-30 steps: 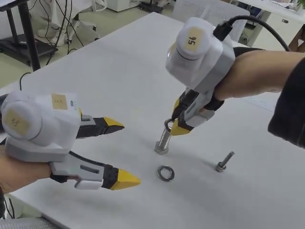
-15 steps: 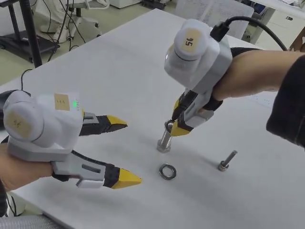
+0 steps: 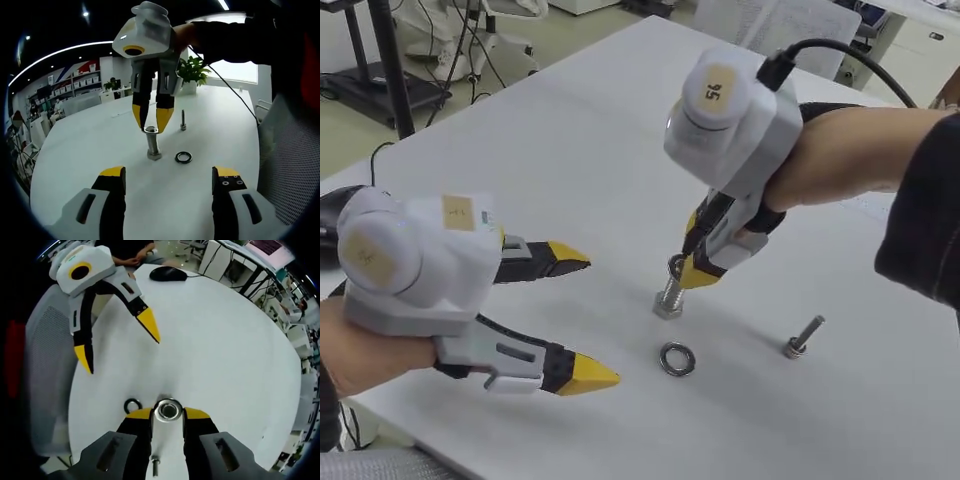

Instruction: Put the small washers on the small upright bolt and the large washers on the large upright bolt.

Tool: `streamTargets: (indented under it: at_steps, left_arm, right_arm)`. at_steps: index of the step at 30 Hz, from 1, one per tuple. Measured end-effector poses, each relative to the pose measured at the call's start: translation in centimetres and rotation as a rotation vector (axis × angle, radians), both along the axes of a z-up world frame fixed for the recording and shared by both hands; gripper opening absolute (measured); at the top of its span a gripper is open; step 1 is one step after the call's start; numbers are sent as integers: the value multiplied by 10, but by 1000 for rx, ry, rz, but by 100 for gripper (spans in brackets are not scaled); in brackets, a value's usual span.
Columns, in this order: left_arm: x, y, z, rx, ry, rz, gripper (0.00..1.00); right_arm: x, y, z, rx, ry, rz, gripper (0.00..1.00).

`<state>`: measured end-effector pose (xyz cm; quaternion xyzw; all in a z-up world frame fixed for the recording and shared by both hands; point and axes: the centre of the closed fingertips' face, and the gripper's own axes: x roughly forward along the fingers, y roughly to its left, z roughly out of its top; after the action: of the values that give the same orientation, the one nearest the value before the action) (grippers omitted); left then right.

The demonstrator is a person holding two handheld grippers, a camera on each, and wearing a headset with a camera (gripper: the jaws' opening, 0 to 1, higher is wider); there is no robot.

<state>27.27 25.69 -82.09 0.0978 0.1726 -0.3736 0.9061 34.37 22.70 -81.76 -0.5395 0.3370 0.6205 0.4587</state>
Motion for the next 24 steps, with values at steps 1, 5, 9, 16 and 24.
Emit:
streamTargets:
  at_steps: [1, 5, 9, 16, 24]
  left_arm:
    - [0, 0, 0, -1, 0, -1, 69]
    - [-1, 0, 0, -2, 0, -2, 69]
    - [-2, -1, 0, -1, 1, -4, 69]
    - [-2, -2, 0, -3, 3, -6, 68]
    - [-2, -3, 0, -3, 2, -13, 68]
  right_arm:
    - [0, 0, -1, -3, 0, 0, 24]
    - [0, 1, -3, -12, 1, 4, 24]
    - [1, 3, -2, -16, 0, 3, 24]
    - [0, 2, -2, -33, -13, 19, 24]
    - [1, 4, -5, -83, -31, 53, 24]
